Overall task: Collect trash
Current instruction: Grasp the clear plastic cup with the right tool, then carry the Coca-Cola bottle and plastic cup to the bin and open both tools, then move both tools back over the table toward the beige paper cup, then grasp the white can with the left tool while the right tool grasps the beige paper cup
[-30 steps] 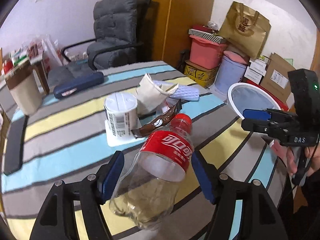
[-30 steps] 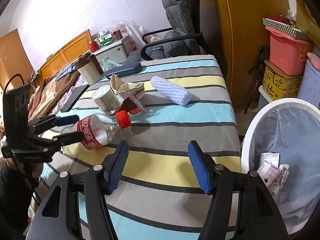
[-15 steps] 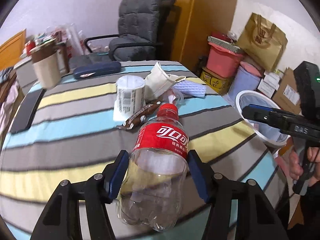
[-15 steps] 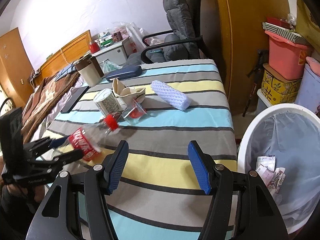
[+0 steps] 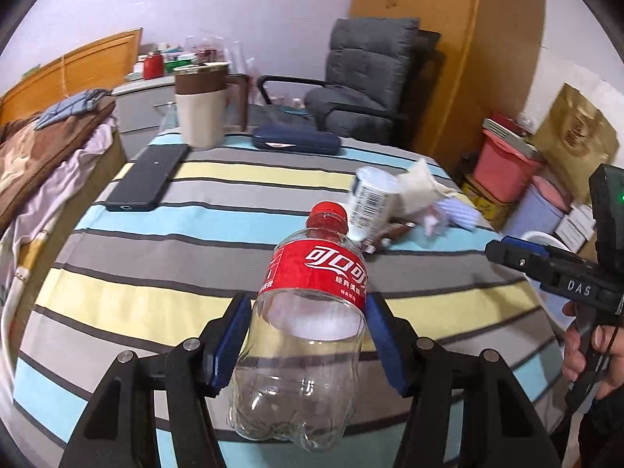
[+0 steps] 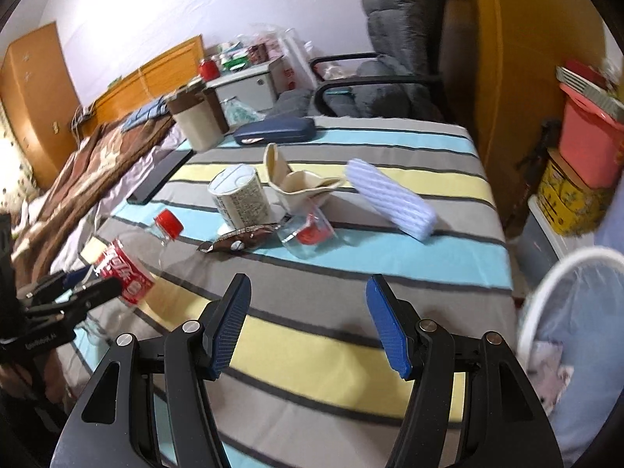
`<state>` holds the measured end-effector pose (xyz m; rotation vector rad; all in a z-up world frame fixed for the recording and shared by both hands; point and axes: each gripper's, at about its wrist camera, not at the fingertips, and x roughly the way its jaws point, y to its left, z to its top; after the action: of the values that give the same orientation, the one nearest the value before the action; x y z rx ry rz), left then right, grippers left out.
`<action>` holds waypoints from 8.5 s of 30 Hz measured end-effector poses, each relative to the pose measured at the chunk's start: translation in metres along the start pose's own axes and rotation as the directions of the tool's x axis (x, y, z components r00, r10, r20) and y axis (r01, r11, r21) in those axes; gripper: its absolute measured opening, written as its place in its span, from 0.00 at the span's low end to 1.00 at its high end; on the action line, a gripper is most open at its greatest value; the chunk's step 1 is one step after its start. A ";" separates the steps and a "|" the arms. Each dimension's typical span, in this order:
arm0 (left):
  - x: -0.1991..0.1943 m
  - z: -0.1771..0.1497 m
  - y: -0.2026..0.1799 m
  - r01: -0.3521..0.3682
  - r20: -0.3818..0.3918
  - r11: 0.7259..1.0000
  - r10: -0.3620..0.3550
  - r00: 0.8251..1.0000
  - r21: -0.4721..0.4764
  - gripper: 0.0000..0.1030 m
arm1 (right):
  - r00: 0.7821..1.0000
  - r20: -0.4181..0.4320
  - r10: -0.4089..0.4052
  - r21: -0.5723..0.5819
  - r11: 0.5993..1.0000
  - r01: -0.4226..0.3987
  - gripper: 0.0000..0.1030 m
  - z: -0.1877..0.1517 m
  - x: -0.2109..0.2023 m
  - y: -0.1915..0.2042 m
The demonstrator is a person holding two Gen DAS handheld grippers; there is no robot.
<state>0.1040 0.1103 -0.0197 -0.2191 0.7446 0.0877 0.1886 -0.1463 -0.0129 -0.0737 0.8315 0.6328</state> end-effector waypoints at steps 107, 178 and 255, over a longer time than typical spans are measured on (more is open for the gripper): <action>0.015 0.008 -0.254 0.383 -0.095 0.874 -0.372 0.923 0.299 0.58 | 0.938 0.096 -0.333 0.289 0.911 0.294 0.47 -0.082 -0.128 -0.111; 0.017 -0.011 -0.206 0.345 -0.097 0.912 -0.331 0.939 0.222 0.59 | 0.968 0.112 -0.227 0.236 0.952 0.196 0.51 -0.081 -0.118 -0.073; 0.033 0.050 -0.011 0.099 0.042 0.995 -0.098 0.994 -0.022 0.57 | 0.999 -0.003 0.048 0.057 0.997 -0.048 0.43 0.020 0.034 0.013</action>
<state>0.1632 0.1114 -0.0049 -0.2755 0.6911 0.0073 0.2124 -0.1130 -0.0214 -0.0038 0.8565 0.6540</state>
